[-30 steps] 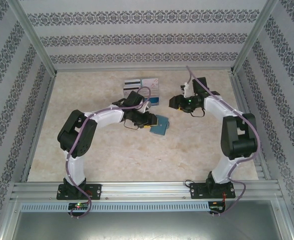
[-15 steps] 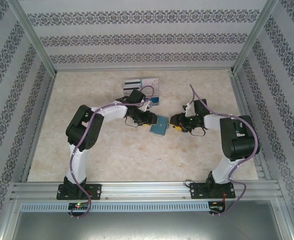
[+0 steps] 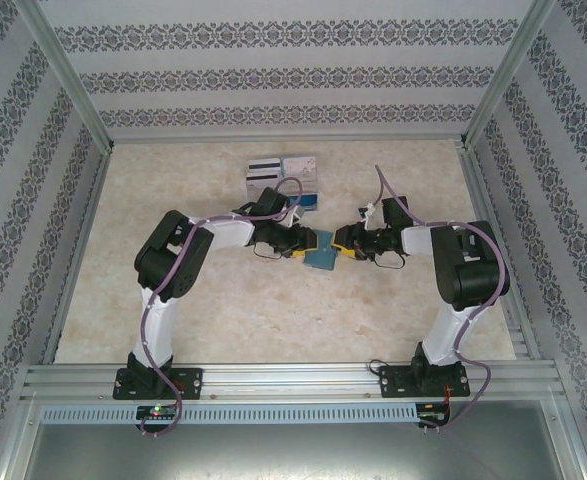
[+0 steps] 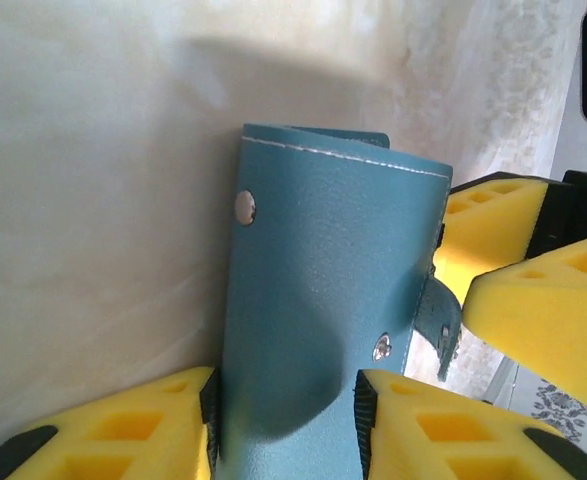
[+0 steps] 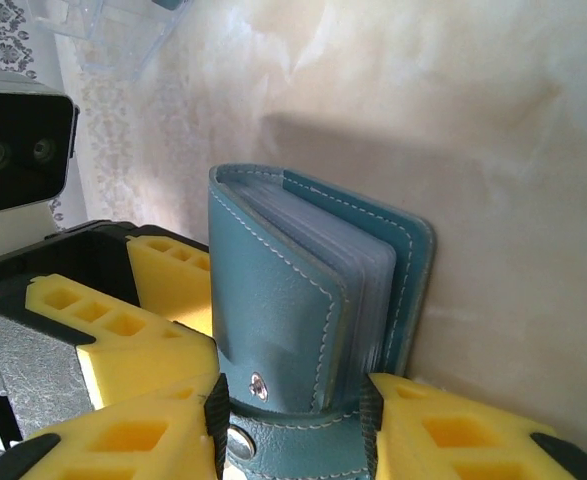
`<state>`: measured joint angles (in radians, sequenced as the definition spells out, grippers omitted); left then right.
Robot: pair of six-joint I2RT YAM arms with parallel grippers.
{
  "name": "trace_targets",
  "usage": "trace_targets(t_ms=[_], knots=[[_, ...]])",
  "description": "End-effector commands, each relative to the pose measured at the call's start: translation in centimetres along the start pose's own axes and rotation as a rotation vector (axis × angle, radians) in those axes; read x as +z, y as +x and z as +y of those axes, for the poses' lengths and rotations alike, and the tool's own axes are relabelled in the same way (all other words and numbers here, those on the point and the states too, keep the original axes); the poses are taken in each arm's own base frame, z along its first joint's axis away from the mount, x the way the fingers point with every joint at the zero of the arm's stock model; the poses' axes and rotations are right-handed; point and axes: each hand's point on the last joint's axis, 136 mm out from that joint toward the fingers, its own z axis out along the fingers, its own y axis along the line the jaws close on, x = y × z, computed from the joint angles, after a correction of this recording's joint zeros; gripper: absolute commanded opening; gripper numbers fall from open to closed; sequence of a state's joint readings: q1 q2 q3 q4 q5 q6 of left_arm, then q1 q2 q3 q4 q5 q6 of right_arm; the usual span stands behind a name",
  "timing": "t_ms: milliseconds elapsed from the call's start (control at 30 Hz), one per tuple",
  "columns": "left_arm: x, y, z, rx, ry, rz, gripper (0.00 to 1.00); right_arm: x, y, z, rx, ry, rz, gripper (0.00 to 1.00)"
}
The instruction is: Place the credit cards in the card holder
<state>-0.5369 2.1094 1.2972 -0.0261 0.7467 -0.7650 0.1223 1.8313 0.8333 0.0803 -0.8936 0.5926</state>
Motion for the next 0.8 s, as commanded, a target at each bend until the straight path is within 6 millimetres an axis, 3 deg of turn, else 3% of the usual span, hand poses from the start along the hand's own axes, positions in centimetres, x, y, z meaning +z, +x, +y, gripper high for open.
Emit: trace_targets(t_ms=[0, 167, 267, 400, 467, 533, 700, 767], knots=[[0.8, 0.4, -2.0, 0.001, 0.031, -0.036, 0.38, 0.6, 0.0, 0.8, -0.033, -0.024, 0.020, 0.42], [1.2, 0.8, -2.3, -0.008, 0.005, -0.061, 0.17, 1.2, 0.3, 0.7, -0.059, 0.010, 0.040, 0.42], [1.4, 1.1, -2.1, -0.007, -0.009, -0.058, 0.14, 1.0, 0.4, 0.7, -0.057, 0.010, 0.036, 0.42], [1.0, 1.2, -1.4, 0.007, -0.051, -0.051, 0.17, 0.1, 0.2, 0.5, -0.052, 0.014, 0.018, 0.43], [0.4, 1.1, -1.5, 0.025, -0.074, -0.052, 0.33, -0.4, 0.0, 0.3, -0.051, 0.030, 0.007, 0.44], [-0.6, 0.7, -1.5, 0.050, -0.105, -0.067, 0.42, -1.0, -0.3, 0.0, -0.048, 0.041, -0.010, 0.44], [-3.8, -0.4, -0.9, 0.049, -0.119, -0.106, 0.45, -1.1, -0.5, -0.6, -0.027, 0.044, -0.007, 0.44], [-4.6, -0.8, -0.7, 0.049, -0.096, -0.116, 0.40, -1.0, -0.6, -0.7, -0.024, 0.043, -0.006, 0.44]])
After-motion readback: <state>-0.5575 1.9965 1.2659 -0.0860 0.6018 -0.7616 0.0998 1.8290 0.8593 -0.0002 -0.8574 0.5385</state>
